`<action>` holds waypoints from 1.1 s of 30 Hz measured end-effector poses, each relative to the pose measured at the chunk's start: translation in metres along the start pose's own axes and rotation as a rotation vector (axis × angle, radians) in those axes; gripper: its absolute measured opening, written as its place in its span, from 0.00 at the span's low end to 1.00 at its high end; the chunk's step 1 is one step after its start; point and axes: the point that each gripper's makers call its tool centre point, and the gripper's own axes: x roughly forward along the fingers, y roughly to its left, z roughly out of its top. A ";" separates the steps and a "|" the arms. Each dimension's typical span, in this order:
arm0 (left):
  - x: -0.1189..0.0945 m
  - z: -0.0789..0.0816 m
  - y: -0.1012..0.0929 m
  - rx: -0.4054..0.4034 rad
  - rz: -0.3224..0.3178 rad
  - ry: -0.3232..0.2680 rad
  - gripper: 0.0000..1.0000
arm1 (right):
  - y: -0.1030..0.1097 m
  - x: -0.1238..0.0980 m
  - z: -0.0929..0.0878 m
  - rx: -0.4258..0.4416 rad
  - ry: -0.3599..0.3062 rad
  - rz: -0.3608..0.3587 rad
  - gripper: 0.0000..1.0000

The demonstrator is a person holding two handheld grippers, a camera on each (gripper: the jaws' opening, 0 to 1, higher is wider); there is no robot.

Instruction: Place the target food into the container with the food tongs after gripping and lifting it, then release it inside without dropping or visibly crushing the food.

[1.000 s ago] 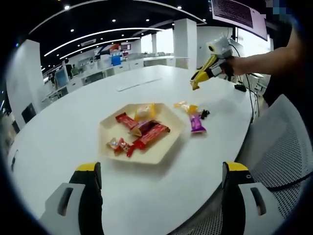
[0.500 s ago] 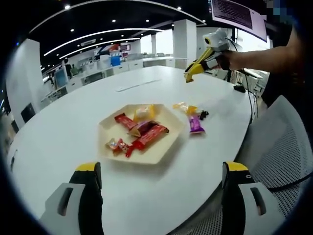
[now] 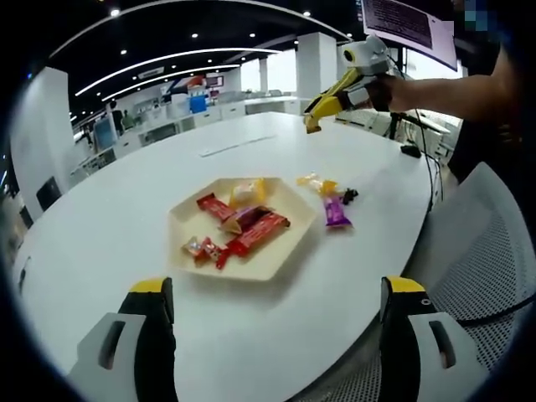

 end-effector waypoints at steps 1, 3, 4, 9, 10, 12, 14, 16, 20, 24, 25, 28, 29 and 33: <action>0.000 0.000 0.000 0.000 0.001 0.000 0.99 | 0.004 0.005 0.004 -0.006 -0.001 0.009 0.19; 0.000 0.000 0.001 -0.001 0.003 0.001 0.99 | 0.011 0.012 0.011 -0.015 -0.006 0.025 0.19; 0.000 0.000 0.001 -0.001 0.004 -0.002 0.99 | 0.015 0.016 0.014 -0.021 -0.009 0.034 0.19; 0.000 0.000 0.001 0.002 0.004 0.001 0.99 | 0.027 0.033 0.024 -0.034 -0.013 0.062 0.19; 0.000 0.000 0.001 0.003 0.003 0.002 0.99 | 0.028 0.034 0.025 -0.034 -0.013 0.063 0.19; 0.000 -0.001 0.002 0.007 0.006 0.003 0.99 | 0.030 0.039 0.027 -0.036 -0.012 0.071 0.19; -0.001 0.000 0.002 0.006 0.010 0.003 0.99 | 0.034 0.042 0.028 -0.036 -0.011 0.079 0.19; -0.001 0.000 0.003 0.003 0.012 -0.003 0.99 | 0.036 0.045 0.029 -0.042 -0.006 0.082 0.19; -0.002 0.003 0.003 0.000 0.015 -0.014 0.99 | 0.041 0.051 0.030 -0.044 0.000 0.094 0.19; -0.002 0.003 0.003 0.001 0.016 -0.015 0.99 | 0.049 0.057 0.036 -0.057 0.001 0.106 0.19; -0.002 0.003 0.003 0.001 0.015 -0.015 0.99 | 0.050 0.059 0.038 -0.060 0.000 0.110 0.19; -0.002 0.003 0.003 0.005 0.013 -0.015 0.99 | 0.054 0.064 0.044 -0.067 -0.006 0.117 0.19; -0.001 0.003 0.003 0.005 0.012 -0.017 0.99 | 0.056 0.065 0.045 -0.069 -0.007 0.120 0.20; -0.002 0.004 0.003 0.000 0.016 -0.021 0.99 | 0.057 0.069 0.042 -0.081 0.003 0.119 0.20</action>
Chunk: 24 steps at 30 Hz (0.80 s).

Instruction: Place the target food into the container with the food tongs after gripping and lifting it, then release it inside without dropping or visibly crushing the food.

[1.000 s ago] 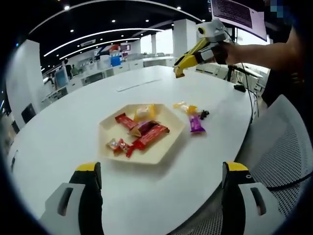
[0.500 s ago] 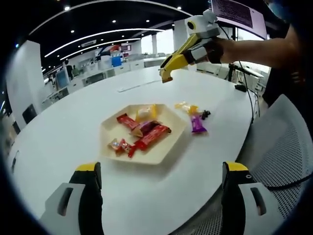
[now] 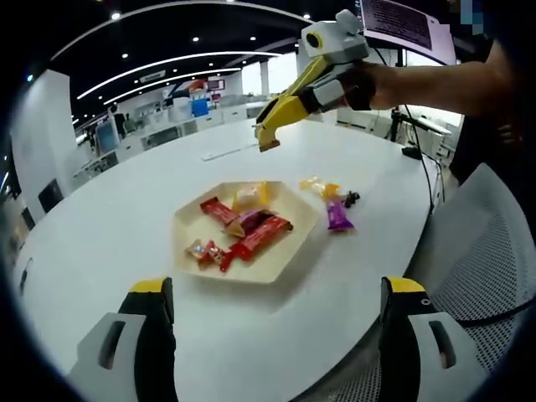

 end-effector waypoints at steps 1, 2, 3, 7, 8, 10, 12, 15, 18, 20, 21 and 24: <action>0.000 0.000 0.000 0.000 0.003 -0.001 0.99 | 0.000 0.000 -0.001 0.002 0.003 0.001 0.20; -0.001 0.000 0.001 -0.002 0.004 0.000 0.99 | 0.000 0.000 -0.001 0.003 0.004 0.002 0.20; -0.001 0.000 0.001 -0.003 0.007 -0.001 0.99 | 0.000 0.000 -0.002 0.003 0.008 0.004 0.20; 0.000 0.000 0.003 -0.003 0.010 -0.002 0.99 | 0.002 -0.001 0.000 -0.007 0.003 0.009 0.22; -0.001 0.001 0.002 -0.001 0.009 -0.003 0.99 | 0.002 -0.001 0.000 -0.004 0.000 0.010 0.22; 0.000 0.000 0.002 -0.002 0.007 -0.002 0.99 | 0.002 -0.001 0.003 -0.005 -0.009 0.011 0.23; 0.000 0.001 0.001 -0.001 0.007 -0.001 0.99 | 0.001 -0.002 0.005 -0.011 -0.012 0.006 0.23; 0.000 0.000 0.002 -0.002 0.007 0.000 0.99 | -0.001 -0.007 0.007 -0.010 -0.020 0.004 0.24; 0.000 0.001 0.001 -0.001 0.006 0.000 0.99 | -0.006 -0.012 0.005 -0.004 -0.027 -0.007 0.23; 0.000 0.000 0.001 0.000 0.006 0.003 0.99 | -0.008 -0.016 0.004 0.000 -0.030 -0.017 0.23; 0.001 -0.001 0.001 0.002 0.005 0.004 0.99 | -0.010 -0.020 0.003 0.004 -0.034 -0.023 0.23; 0.001 -0.002 0.000 0.005 0.001 0.009 0.99 | -0.017 -0.031 -0.002 0.011 -0.040 -0.040 0.24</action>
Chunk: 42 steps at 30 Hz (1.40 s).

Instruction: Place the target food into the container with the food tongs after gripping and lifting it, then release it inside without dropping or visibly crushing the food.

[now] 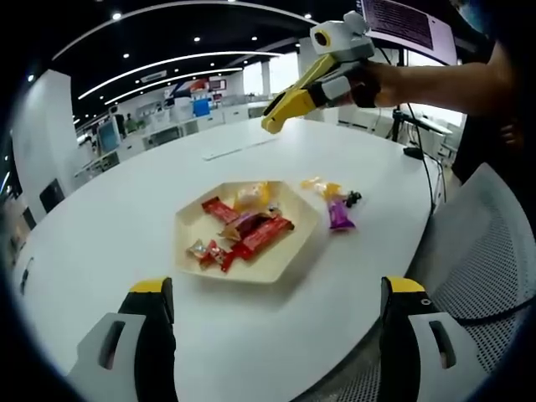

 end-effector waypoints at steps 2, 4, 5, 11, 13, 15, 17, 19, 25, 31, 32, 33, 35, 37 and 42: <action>0.000 0.001 -0.001 0.002 -0.002 0.000 0.99 | -0.003 -0.006 -0.004 0.001 0.001 -0.006 0.24; 0.000 0.001 -0.001 0.000 -0.004 -0.001 0.99 | -0.006 -0.013 -0.010 0.003 0.009 -0.016 0.25; 0.000 0.001 -0.001 0.000 -0.004 -0.002 0.99 | -0.008 -0.015 -0.014 0.005 0.014 -0.020 0.25; 0.000 0.002 -0.002 -0.001 -0.012 -0.008 0.99 | -0.015 -0.035 -0.029 0.004 0.027 -0.056 0.25; 0.000 0.002 -0.002 -0.001 -0.012 -0.008 0.99 | -0.017 -0.041 -0.033 0.010 0.023 -0.067 0.26; 0.000 0.002 -0.002 0.002 -0.013 -0.010 0.99 | -0.018 -0.046 -0.036 0.014 0.022 -0.076 0.26; 0.000 0.002 -0.002 0.000 -0.014 -0.009 0.99 | -0.019 -0.049 -0.038 0.015 0.023 -0.084 0.26; 0.000 0.002 -0.002 0.002 -0.012 -0.011 0.99 | -0.021 -0.052 -0.041 0.017 0.021 -0.094 0.26; -0.001 0.003 0.000 -0.005 -0.006 -0.019 0.99 | -0.031 -0.062 -0.051 0.042 0.020 -0.140 0.27; -0.001 0.003 -0.001 -0.004 -0.006 -0.017 0.99 | -0.031 -0.070 -0.060 0.076 0.017 -0.177 0.27; -0.001 0.003 -0.001 0.000 -0.007 -0.017 0.99 | -0.031 -0.071 -0.063 0.074 0.020 -0.182 0.27; -0.001 0.003 -0.001 0.002 -0.008 -0.018 0.99 | -0.031 -0.071 -0.067 0.082 0.023 -0.183 0.27; -0.001 0.003 -0.001 0.001 -0.007 -0.017 0.99 | -0.030 -0.072 -0.070 0.092 0.022 -0.194 0.27; -0.001 0.004 0.000 -0.001 -0.002 -0.023 0.99 | -0.028 -0.073 -0.072 0.120 0.012 -0.197 0.27; -0.001 0.004 -0.001 0.001 -0.006 -0.021 0.99 | -0.027 -0.072 -0.077 0.126 0.013 -0.217 0.28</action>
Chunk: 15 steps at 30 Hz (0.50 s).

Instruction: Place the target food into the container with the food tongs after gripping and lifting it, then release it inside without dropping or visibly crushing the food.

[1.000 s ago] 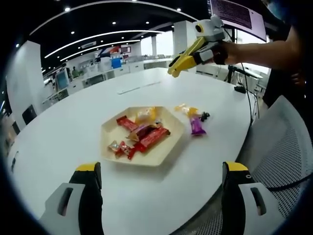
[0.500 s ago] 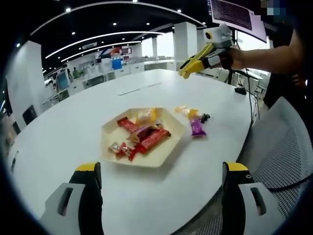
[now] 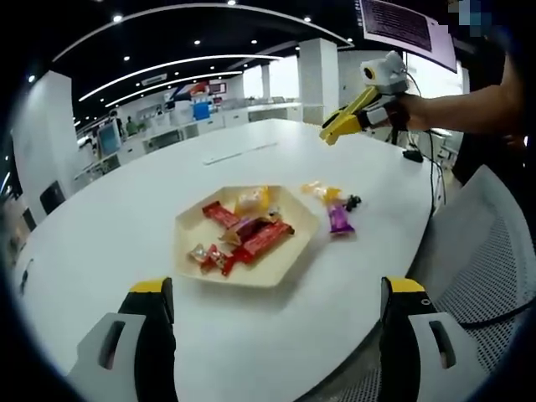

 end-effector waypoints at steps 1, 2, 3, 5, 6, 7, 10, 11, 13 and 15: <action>0.000 0.000 -0.001 0.005 -0.004 0.000 0.99 | 0.000 0.000 0.000 0.004 0.001 0.000 0.28; 0.000 0.001 -0.002 0.009 -0.006 -0.003 0.99 | 0.000 0.000 -0.001 0.004 0.000 -0.005 0.28; 0.000 0.000 -0.002 0.007 -0.007 -0.002 0.99 | 0.000 0.000 -0.001 0.000 -0.002 -0.013 0.28; 0.001 -0.001 -0.001 0.004 -0.005 0.001 0.99 | 0.001 0.000 -0.001 -0.002 0.002 -0.013 0.28; 0.001 0.000 -0.001 0.004 -0.005 -0.003 0.99 | -0.001 0.001 -0.001 -0.009 0.002 -0.021 0.28; 0.000 0.000 -0.001 0.002 -0.007 -0.003 0.99 | -0.001 0.001 -0.001 -0.008 0.003 -0.019 0.28; 0.000 -0.001 -0.001 0.002 -0.011 -0.004 0.99 | -0.002 0.003 -0.002 -0.005 0.005 -0.018 0.28; 0.001 -0.001 -0.001 0.001 -0.012 -0.004 0.99 | -0.002 0.004 -0.004 -0.004 0.007 -0.017 0.28; 0.001 -0.002 -0.003 0.002 -0.016 0.000 0.99 | -0.002 0.006 -0.005 -0.004 0.008 -0.020 0.28; 0.001 -0.002 -0.005 0.007 -0.023 0.004 0.99 | -0.001 0.007 -0.006 -0.002 0.009 -0.018 0.28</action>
